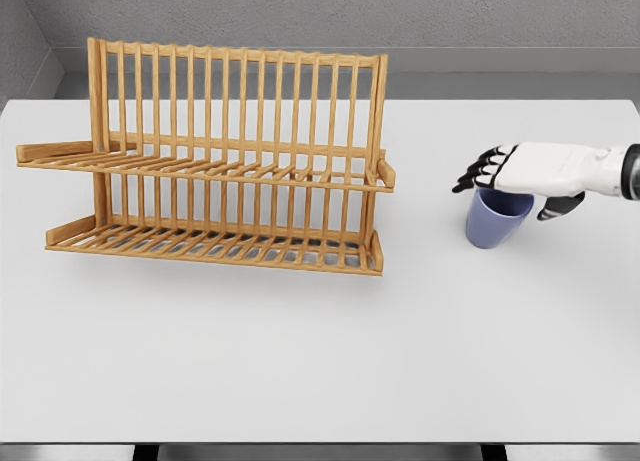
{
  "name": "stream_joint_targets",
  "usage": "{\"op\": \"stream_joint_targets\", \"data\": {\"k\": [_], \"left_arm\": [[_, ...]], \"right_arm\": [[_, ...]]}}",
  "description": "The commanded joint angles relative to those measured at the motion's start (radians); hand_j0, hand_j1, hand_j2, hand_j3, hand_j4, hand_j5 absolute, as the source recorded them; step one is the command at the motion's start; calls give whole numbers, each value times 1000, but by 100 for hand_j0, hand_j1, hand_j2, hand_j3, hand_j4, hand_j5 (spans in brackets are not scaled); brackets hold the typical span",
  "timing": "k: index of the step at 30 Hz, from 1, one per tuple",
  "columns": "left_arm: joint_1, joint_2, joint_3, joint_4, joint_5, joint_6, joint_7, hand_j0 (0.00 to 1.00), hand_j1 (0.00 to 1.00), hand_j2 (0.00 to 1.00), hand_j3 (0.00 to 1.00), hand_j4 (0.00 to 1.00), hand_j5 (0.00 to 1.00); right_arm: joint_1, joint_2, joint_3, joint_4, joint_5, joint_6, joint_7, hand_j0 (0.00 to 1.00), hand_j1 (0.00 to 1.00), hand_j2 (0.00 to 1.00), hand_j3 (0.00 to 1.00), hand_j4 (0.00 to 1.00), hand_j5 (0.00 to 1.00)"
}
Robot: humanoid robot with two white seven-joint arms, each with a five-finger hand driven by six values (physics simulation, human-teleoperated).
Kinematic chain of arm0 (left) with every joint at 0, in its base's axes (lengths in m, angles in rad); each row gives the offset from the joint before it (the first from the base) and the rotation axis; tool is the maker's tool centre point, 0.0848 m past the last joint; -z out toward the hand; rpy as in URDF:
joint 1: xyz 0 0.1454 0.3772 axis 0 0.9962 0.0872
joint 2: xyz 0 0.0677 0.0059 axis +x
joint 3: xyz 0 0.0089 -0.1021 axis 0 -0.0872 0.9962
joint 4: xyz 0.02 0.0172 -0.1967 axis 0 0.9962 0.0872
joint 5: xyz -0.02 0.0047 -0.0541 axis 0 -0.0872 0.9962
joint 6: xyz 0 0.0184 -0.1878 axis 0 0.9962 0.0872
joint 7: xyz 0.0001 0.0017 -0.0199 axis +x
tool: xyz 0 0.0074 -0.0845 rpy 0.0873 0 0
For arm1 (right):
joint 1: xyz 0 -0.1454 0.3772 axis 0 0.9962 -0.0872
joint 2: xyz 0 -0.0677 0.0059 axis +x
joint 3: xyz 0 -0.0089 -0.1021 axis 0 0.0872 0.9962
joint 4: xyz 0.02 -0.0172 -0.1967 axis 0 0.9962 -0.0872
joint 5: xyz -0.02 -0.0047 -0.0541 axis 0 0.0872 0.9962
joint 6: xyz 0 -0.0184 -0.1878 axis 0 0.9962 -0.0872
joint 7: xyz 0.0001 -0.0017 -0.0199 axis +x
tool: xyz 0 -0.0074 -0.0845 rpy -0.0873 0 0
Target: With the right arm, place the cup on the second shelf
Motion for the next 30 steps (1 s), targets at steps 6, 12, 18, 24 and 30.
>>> {"op": "stream_joint_targets", "data": {"k": [6, 12, 18, 24, 30], "left_arm": [[0, 0, 0, 1, 0, 0, 0, 100, 100, 100, 100, 100, 100], [0, 0, 0, -1, 0, 0, 0, 100, 100, 100, 100, 100, 100], [0, 0, 0, 1, 0, 0, 0, 100, 100, 100, 100, 100, 100], [0, 0, 0, -1, 1, 0, -1, 100, 100, 100, 100, 100, 100], [0, 0, 0, 1, 0, -1, -1, 100, 100, 100, 100, 100, 100]], "right_arm": [[0, 0, 5, 3, -6, 3, 0, 62, 62, 62, 62, 62, 62], [-2, 0, 3, -2, -6, 3, 0, 60, 60, 60, 60, 60, 60], [-37, -4, -9, -6, -10, 3, 0, 60, 60, 60, 60, 60, 60], [-60, -11, -59, -28, -12, 3, 0, 60, 60, 60, 60, 60, 60], [-61, -12, -150, -34, -12, 3, 0, 60, 60, 60, 60, 60, 60]]}}
